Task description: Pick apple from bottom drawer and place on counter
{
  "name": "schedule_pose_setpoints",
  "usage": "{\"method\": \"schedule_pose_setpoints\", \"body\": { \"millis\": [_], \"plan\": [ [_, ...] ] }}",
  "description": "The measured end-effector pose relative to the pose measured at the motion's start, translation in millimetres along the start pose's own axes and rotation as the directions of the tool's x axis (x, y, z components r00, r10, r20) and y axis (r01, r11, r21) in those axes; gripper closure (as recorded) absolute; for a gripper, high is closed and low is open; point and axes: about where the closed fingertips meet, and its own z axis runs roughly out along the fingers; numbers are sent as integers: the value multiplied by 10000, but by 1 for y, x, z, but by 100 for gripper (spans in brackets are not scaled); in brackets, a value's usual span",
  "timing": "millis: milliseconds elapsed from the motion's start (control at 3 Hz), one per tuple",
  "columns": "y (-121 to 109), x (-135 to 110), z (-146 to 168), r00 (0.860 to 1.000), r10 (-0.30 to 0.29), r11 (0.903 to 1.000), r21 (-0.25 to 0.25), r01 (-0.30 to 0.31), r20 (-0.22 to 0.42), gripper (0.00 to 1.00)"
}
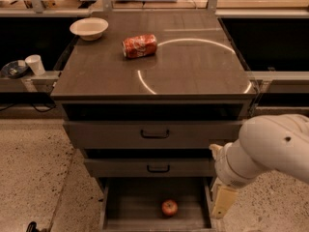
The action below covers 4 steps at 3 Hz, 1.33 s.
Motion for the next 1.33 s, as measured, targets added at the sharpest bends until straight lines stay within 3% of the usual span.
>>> {"method": "schedule_pose_setpoints", "body": {
  "millis": [333,667,1000,1333],
  "plan": [
    [-13,-5,6,9996,-19,9978,669,1,270,0],
    [-15,-5,9,9995,-20,9979,644,0,309,0],
    [-27,-10,34,9972,-33,9994,352,6,752,0],
    [-24,-13,99,9975,-132,9999,-97,139,698,0]
  ]
}}
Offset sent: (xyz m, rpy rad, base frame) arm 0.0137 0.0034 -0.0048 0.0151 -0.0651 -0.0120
